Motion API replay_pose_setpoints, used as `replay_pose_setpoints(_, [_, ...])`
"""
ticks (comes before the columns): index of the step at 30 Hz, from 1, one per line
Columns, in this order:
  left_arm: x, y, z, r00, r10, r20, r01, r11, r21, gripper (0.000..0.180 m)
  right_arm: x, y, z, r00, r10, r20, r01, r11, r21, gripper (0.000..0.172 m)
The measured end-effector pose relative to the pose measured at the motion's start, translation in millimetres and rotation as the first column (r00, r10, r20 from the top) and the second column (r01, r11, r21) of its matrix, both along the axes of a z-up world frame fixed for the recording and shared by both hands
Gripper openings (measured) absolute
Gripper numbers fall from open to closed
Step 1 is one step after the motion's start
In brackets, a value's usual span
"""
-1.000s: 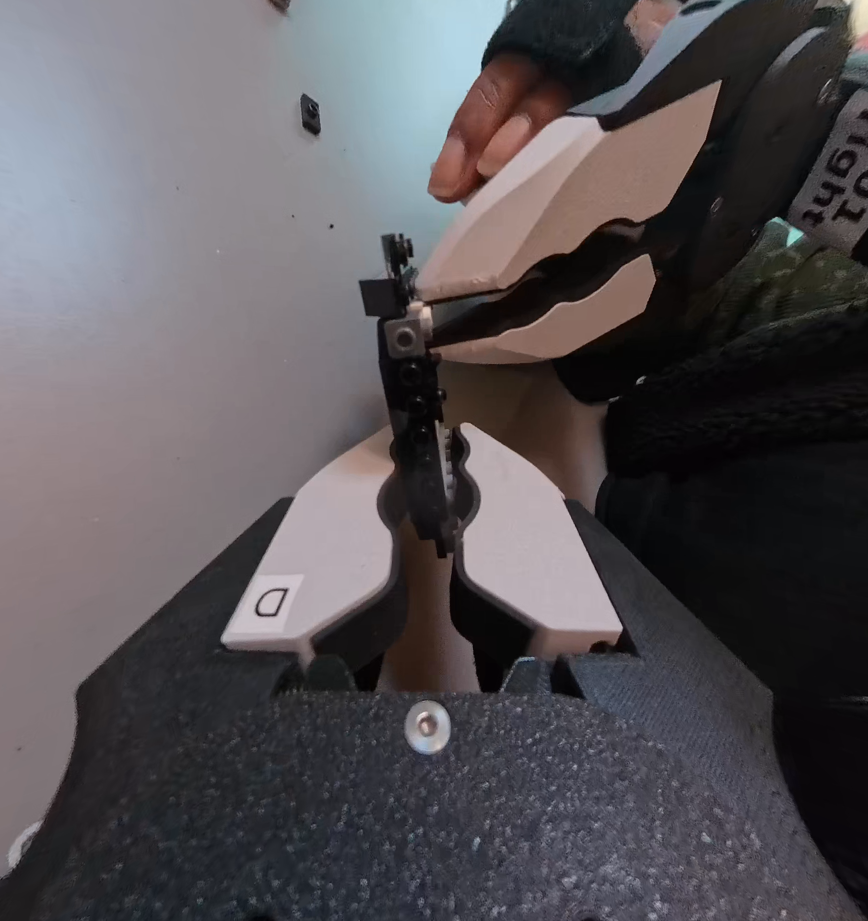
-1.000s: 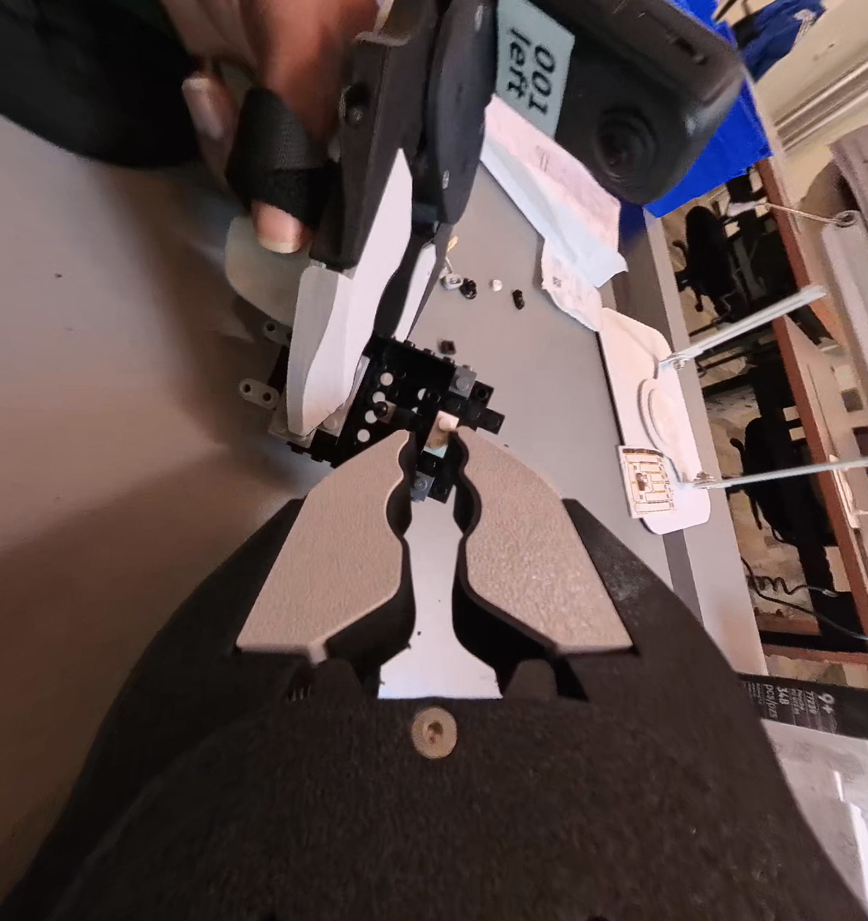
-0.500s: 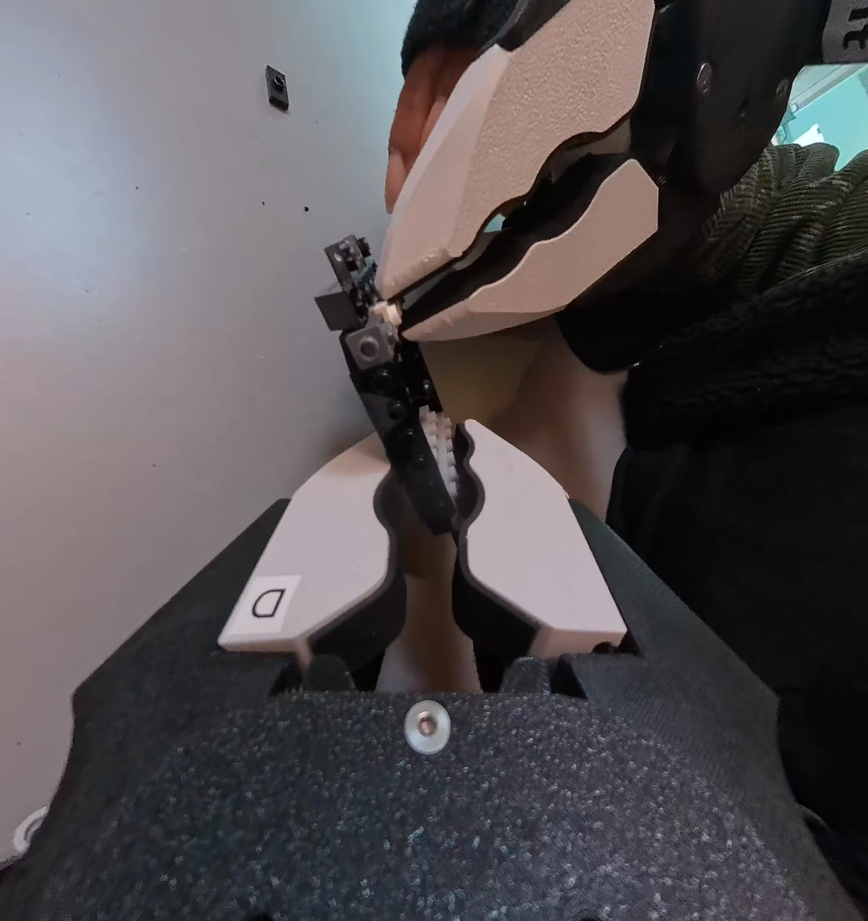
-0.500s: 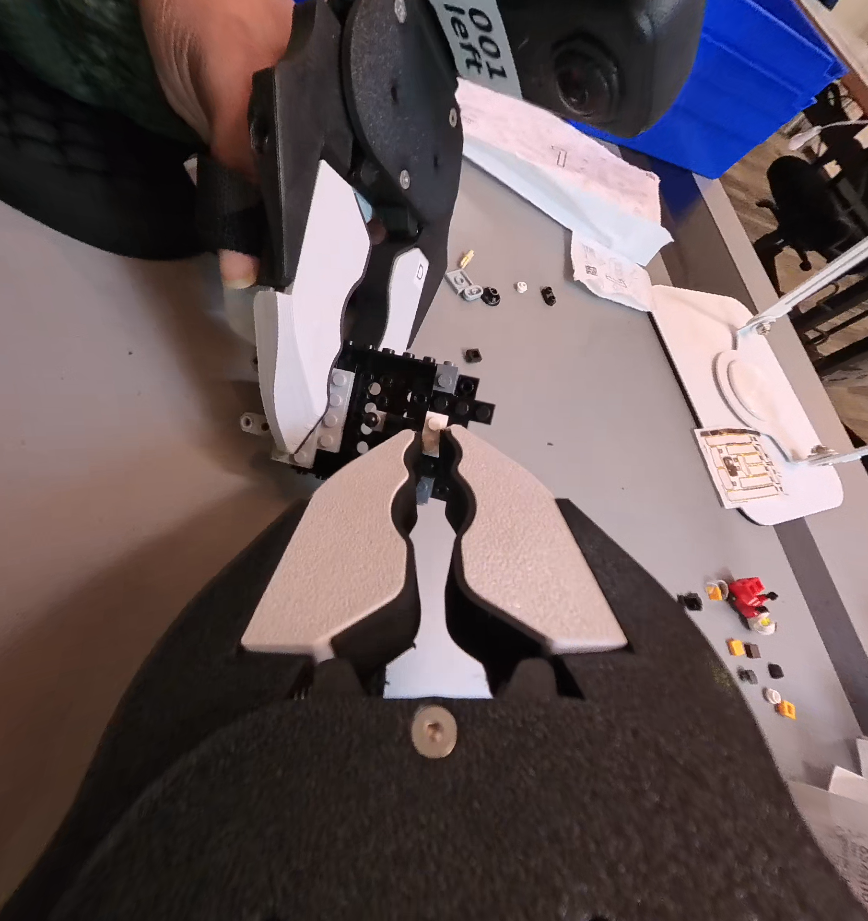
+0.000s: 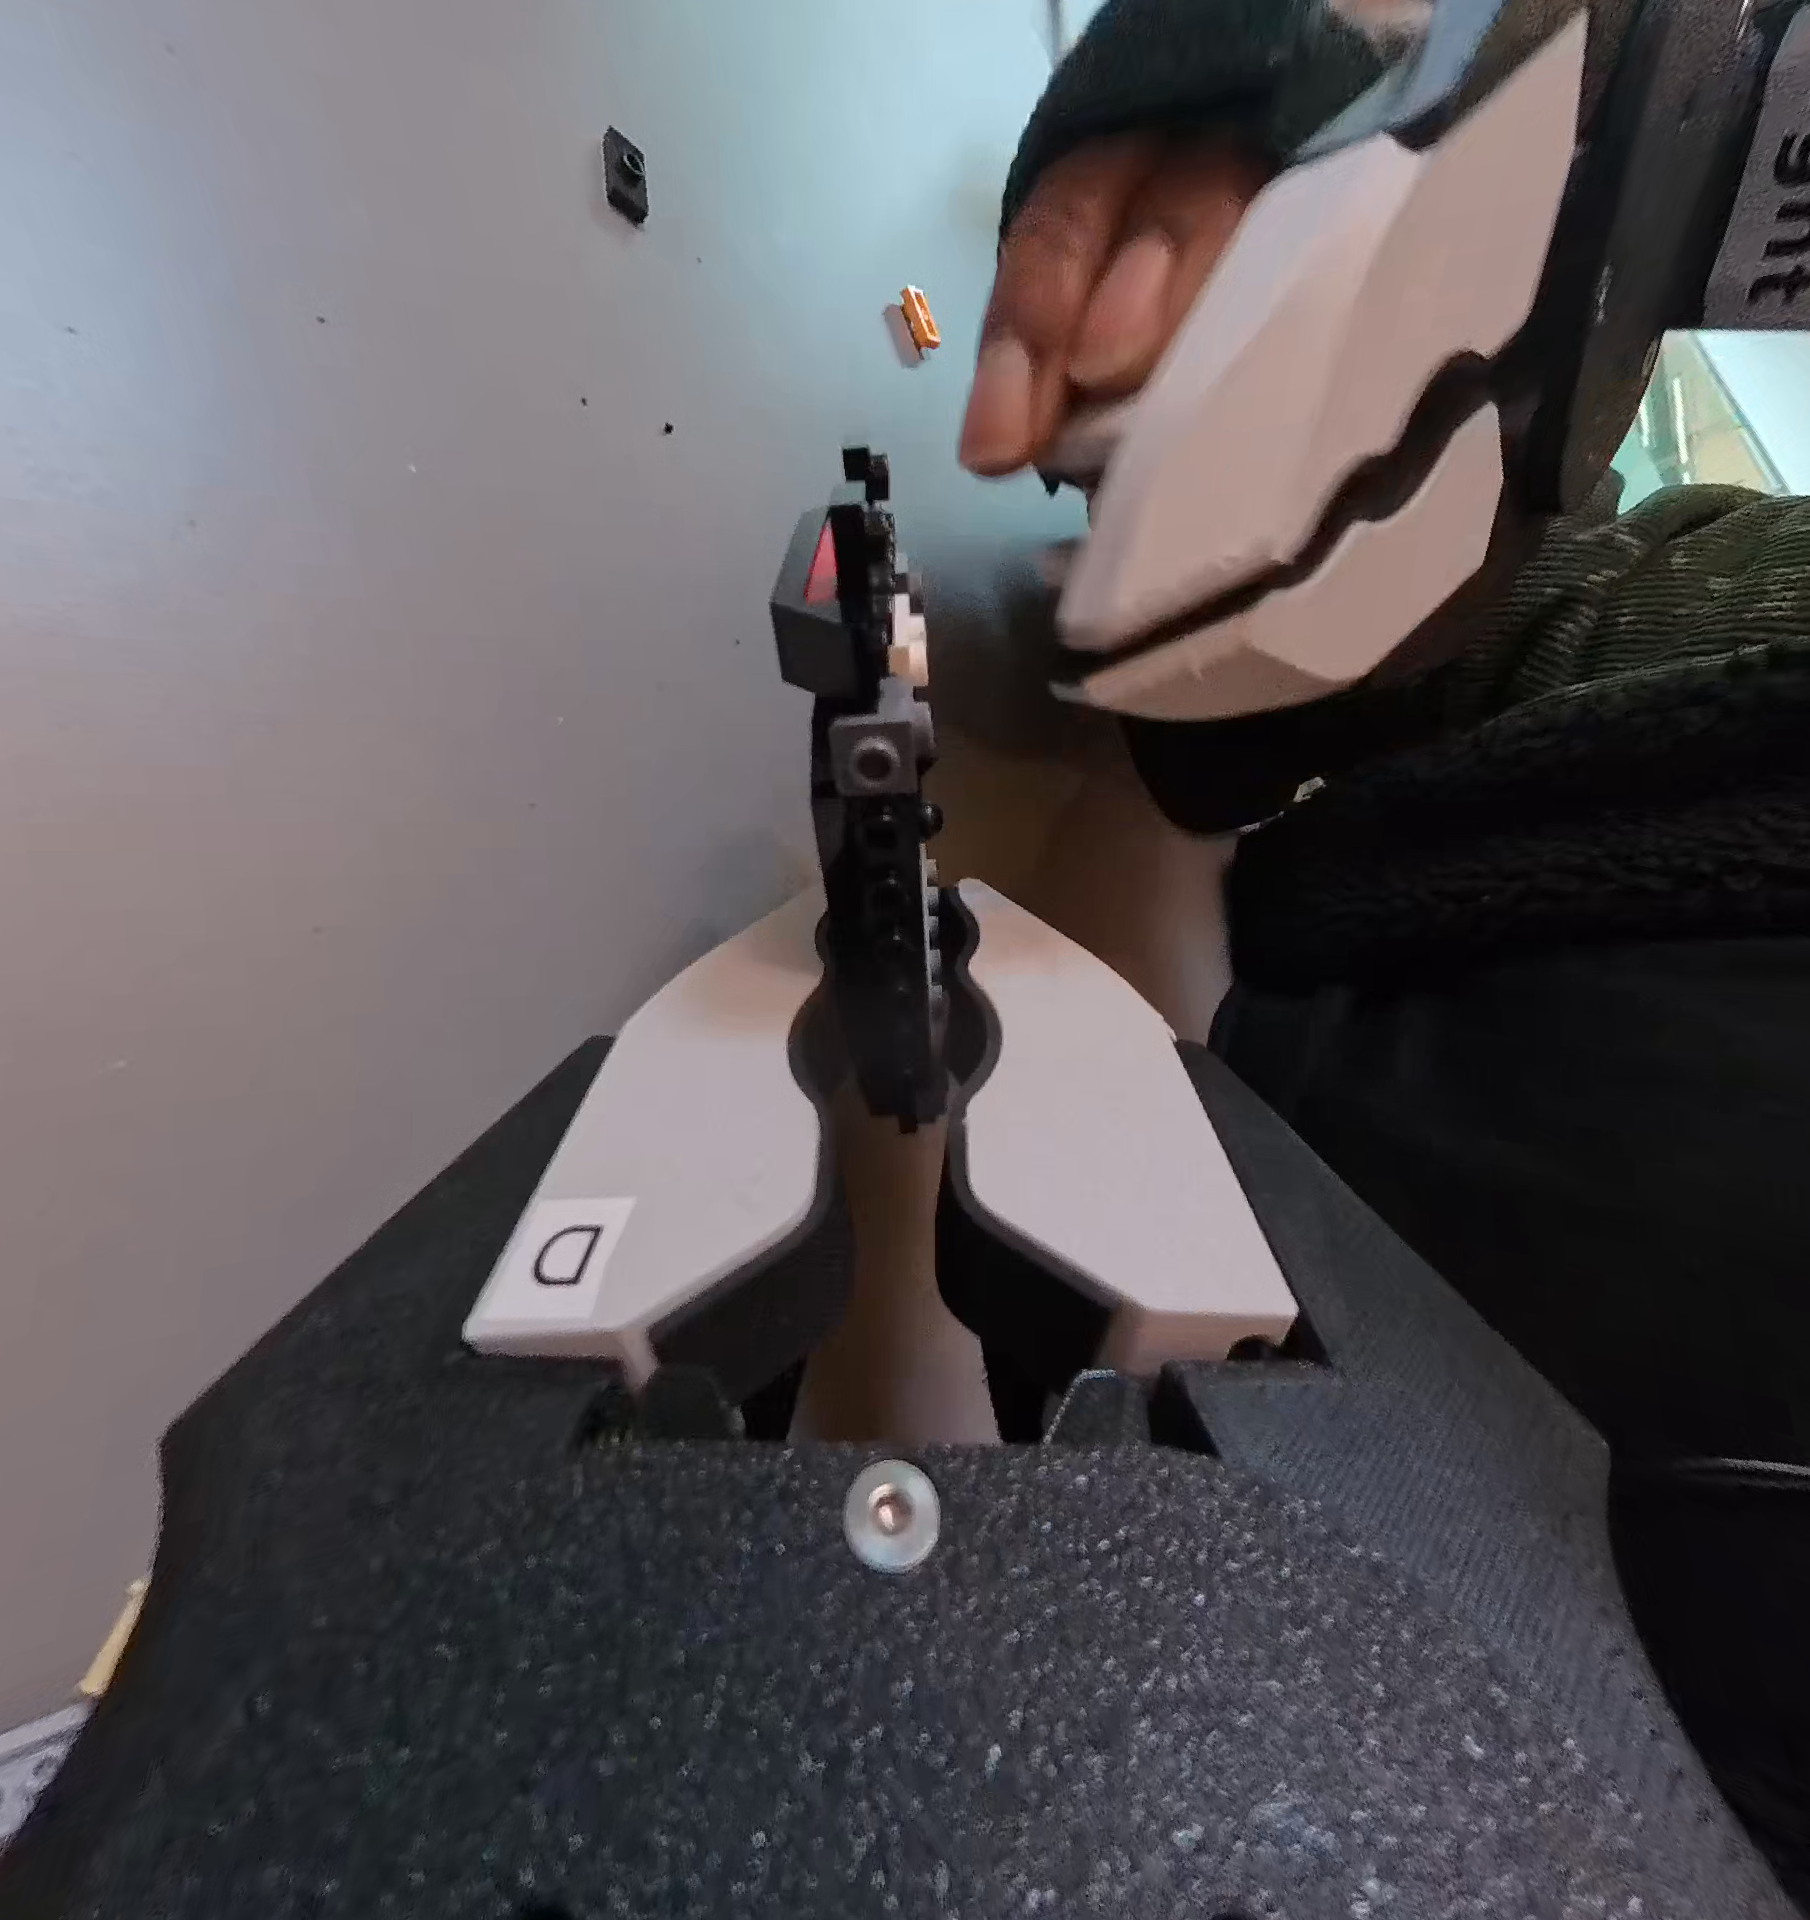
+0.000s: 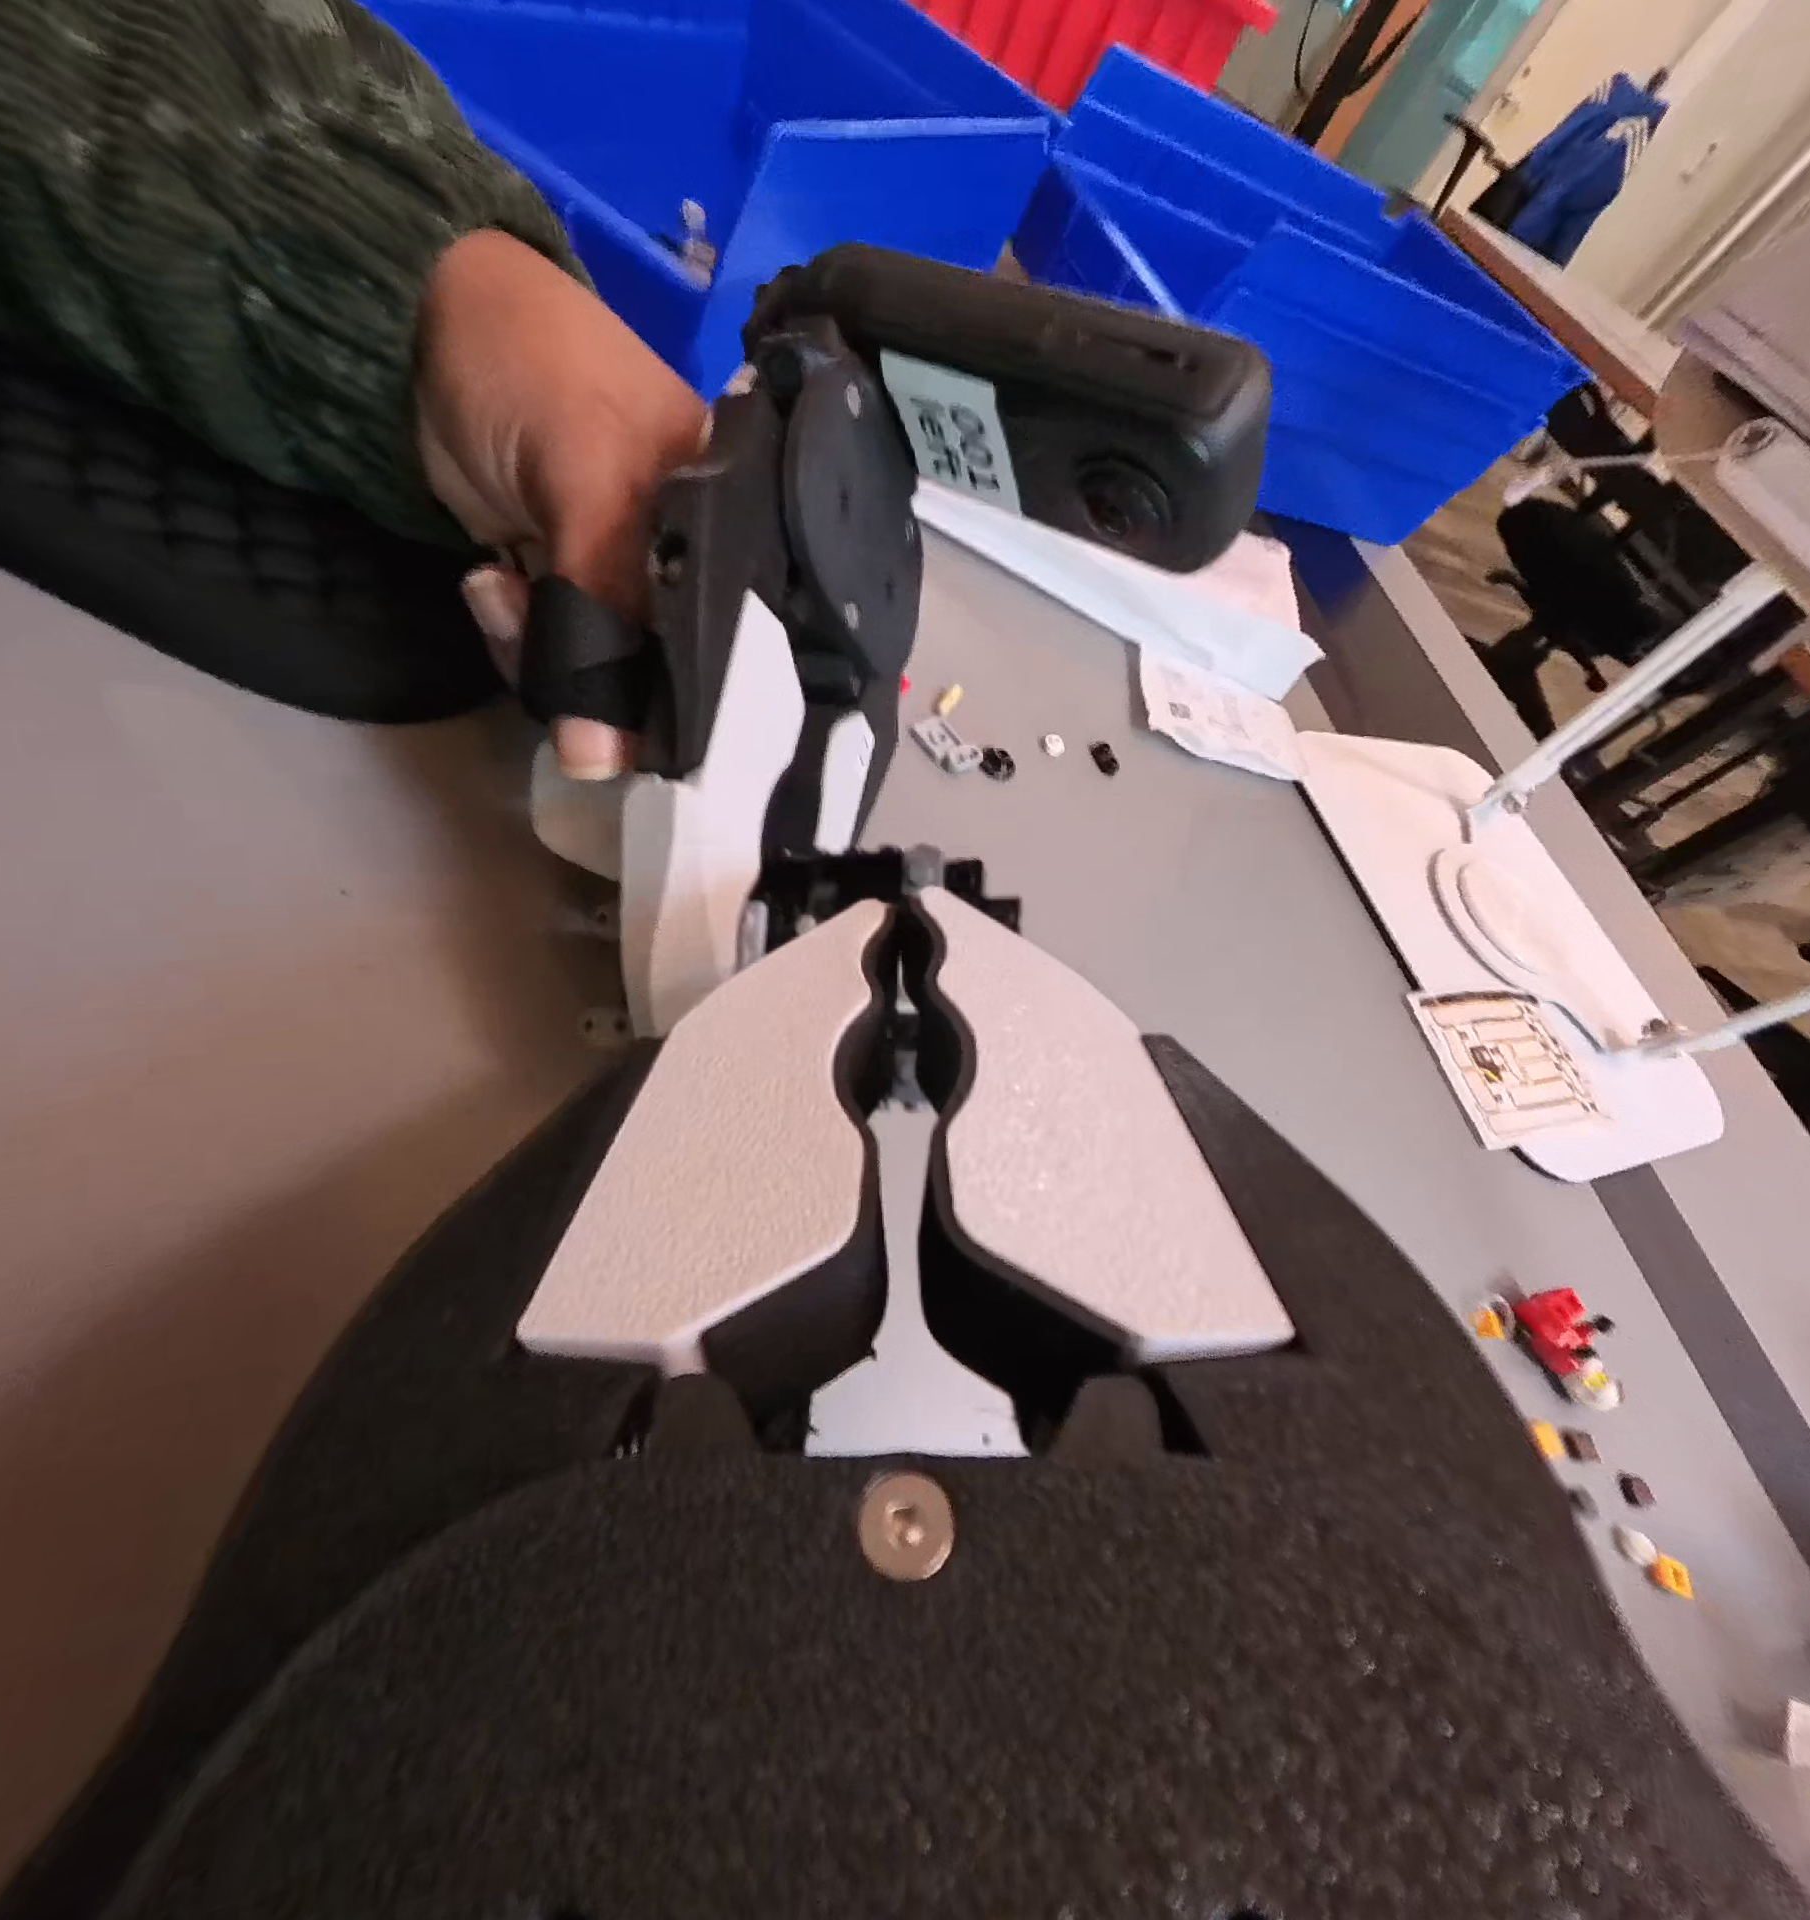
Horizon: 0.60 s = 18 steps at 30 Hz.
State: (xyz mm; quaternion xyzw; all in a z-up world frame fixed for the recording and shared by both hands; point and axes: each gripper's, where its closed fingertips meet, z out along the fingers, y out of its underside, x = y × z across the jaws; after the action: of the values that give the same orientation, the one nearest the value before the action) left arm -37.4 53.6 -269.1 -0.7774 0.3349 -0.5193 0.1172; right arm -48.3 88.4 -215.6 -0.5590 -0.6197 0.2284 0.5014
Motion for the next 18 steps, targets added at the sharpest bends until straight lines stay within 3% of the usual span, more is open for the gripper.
replay_pose_setpoints(4, [1.1,-0.8,-3.8,0.999,-0.004,-0.049,0.007,0.999,0.053,0.015,2.2,7.4,-18.1,0.994,-0.023,0.111,0.021,0.999,0.025,0.009])
replay_pose_setpoints(9, [-0.6,5.8,-3.6,0.997,0.038,-0.066,-0.032,0.995,0.099,0.015,5.0,18.3,-17.9,0.989,-0.099,0.107,0.096,0.995,0.034,0.011])
replay_pose_setpoints(12, [-1.8,4.5,-9.6,0.994,0.033,-0.108,-0.020,0.993,0.120,0.015,5.8,21.4,-19.1,0.984,-0.125,0.125,0.118,0.991,0.062,0.027])
replay_pose_setpoints(18, [-4.2,2.9,-16.0,0.980,0.002,-0.198,0.049,0.967,0.248,0.017,5.5,15.2,-25.0,0.984,-0.081,0.161,0.072,0.996,0.057,0.016])
